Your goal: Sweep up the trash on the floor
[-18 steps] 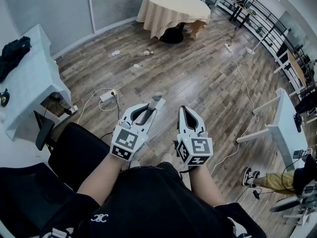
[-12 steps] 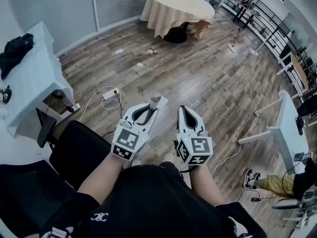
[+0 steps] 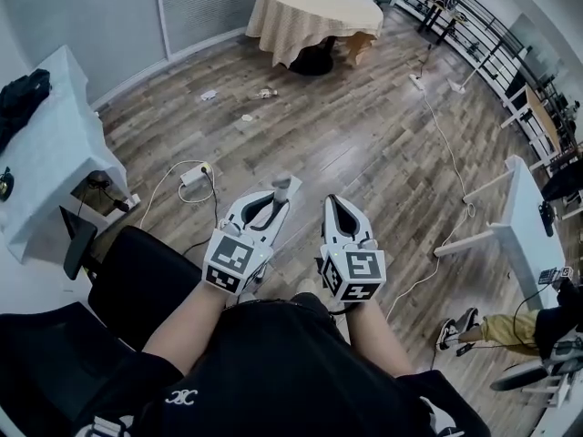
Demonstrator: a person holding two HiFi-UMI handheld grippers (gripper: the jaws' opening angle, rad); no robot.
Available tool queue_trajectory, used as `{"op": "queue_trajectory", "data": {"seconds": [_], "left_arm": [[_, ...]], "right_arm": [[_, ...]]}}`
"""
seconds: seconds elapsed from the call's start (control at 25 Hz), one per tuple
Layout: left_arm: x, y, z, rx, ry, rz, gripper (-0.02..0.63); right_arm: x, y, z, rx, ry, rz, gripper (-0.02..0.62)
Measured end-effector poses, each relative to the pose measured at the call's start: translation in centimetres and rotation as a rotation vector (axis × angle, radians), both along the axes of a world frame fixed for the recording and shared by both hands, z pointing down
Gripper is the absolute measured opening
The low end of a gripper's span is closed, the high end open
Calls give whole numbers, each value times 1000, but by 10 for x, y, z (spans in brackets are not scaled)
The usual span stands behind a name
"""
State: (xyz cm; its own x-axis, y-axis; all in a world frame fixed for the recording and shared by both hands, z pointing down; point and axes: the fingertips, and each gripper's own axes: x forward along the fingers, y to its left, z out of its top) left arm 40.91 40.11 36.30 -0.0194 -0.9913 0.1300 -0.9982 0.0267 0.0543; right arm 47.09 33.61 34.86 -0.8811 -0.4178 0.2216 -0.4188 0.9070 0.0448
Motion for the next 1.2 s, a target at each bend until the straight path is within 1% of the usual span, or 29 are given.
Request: {"op": "queue_trajectory", "data": {"seconds": [0.28,0.48,0.68,0.84,1.0,1.08,1.2], "left_arm": [[-2,0,22,-56,-2,17,86],[-5,2,26,-74,-8,20,84],[-16,0,36,-95,-5,12,86],[-22,-15,41,-106,-7,20,86],[-40,-42,44,-115,-3,40,84],[-48,-62,44,-121,8,62,86],[-52,-94,47,-143,5,121,86]], "right_arm": [[1,2,12,-7,36,11,14],[-3,6,17,-19,61,3,14],[-5,4,26,-40,69,4,14],[-5,-19,37,-73,59,35,14],[-18,-54,53,-109,53,53,14],[-25,-77,61,-134,50,66,14],[-32,-113,66,-161,32,90,14]]}}
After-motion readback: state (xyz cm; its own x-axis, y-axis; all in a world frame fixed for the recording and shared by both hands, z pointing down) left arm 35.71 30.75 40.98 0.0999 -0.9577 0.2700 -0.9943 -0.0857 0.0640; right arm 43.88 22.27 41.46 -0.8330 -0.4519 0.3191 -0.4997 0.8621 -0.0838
